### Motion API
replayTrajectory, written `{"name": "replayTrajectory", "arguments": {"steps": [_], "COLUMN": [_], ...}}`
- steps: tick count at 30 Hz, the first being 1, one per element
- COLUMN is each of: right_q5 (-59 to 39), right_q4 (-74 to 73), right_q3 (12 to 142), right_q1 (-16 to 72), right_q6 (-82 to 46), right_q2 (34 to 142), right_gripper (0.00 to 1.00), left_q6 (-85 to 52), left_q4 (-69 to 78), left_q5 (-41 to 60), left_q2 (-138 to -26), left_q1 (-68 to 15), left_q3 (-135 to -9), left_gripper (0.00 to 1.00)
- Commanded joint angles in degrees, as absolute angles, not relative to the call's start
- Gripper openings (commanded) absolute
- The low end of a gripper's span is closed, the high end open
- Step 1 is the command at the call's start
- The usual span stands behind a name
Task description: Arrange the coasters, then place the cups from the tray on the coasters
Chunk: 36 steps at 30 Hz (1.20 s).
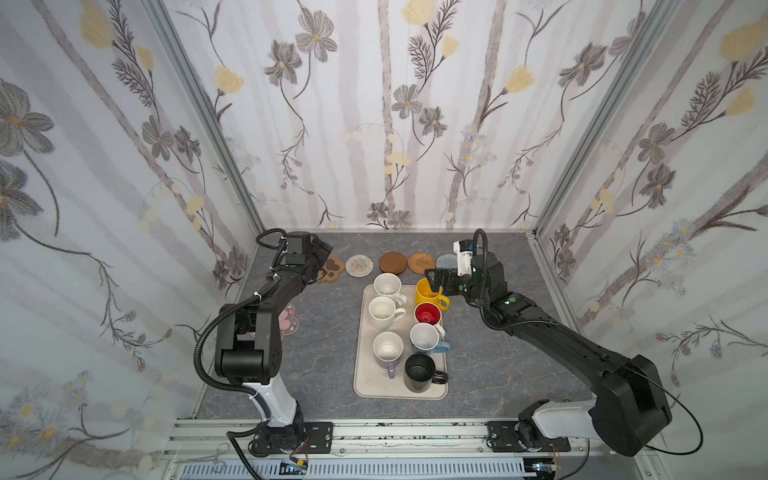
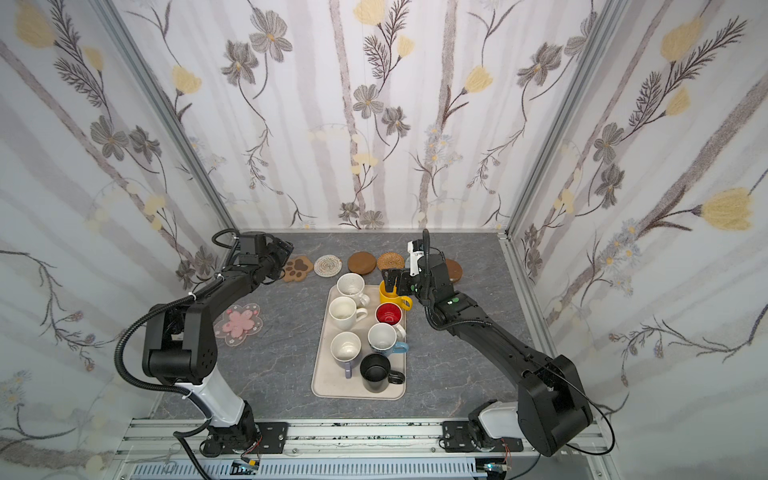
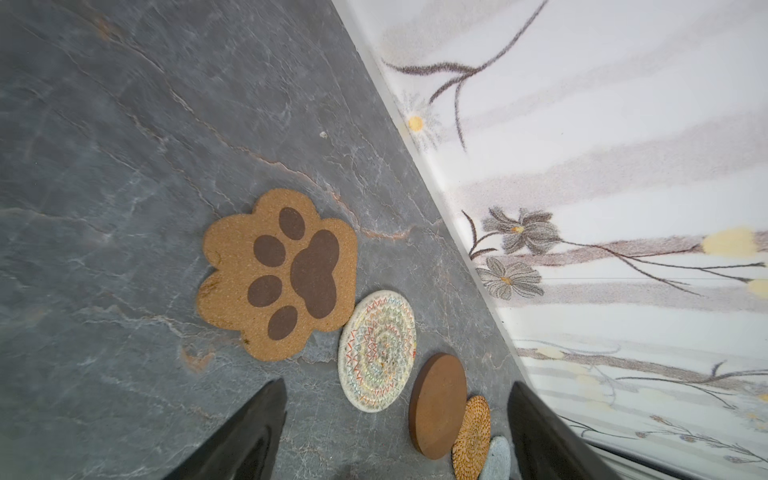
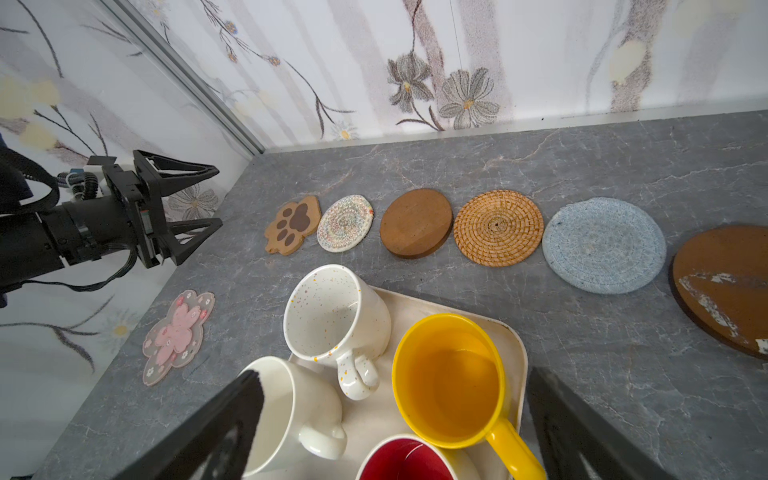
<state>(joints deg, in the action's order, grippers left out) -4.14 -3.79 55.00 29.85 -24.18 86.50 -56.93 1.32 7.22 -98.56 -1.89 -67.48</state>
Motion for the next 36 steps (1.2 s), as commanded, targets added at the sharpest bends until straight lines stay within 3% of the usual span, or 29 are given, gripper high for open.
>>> {"name": "replayTrajectory", "arguments": {"steps": [1,14,36], "right_q5": [-5.13,-12.54,-17.59], "right_q4": [-10.29,-10.36,-16.41], "right_q3": [58.45,79.67,78.17], "right_q1": [30.02,35.43,39.91], "right_q6": [-25.48,-24.63,-26.76], "right_q2": [88.24,104.57,109.82], "right_gripper": [1.0,1.0,1.0], "left_q6": [-55.76,-51.24,-42.98], "left_q4": [-2.76,-17.57,-21.84], "left_q5": [7.47,5.28,8.14], "left_q2": [-95.88,-82.42,-73.96], "left_q1": [-0.61,7.96,23.27], "left_q3": [-66.41,-57.81,-38.63], "left_gripper": [0.86,0.86,0.9]}}
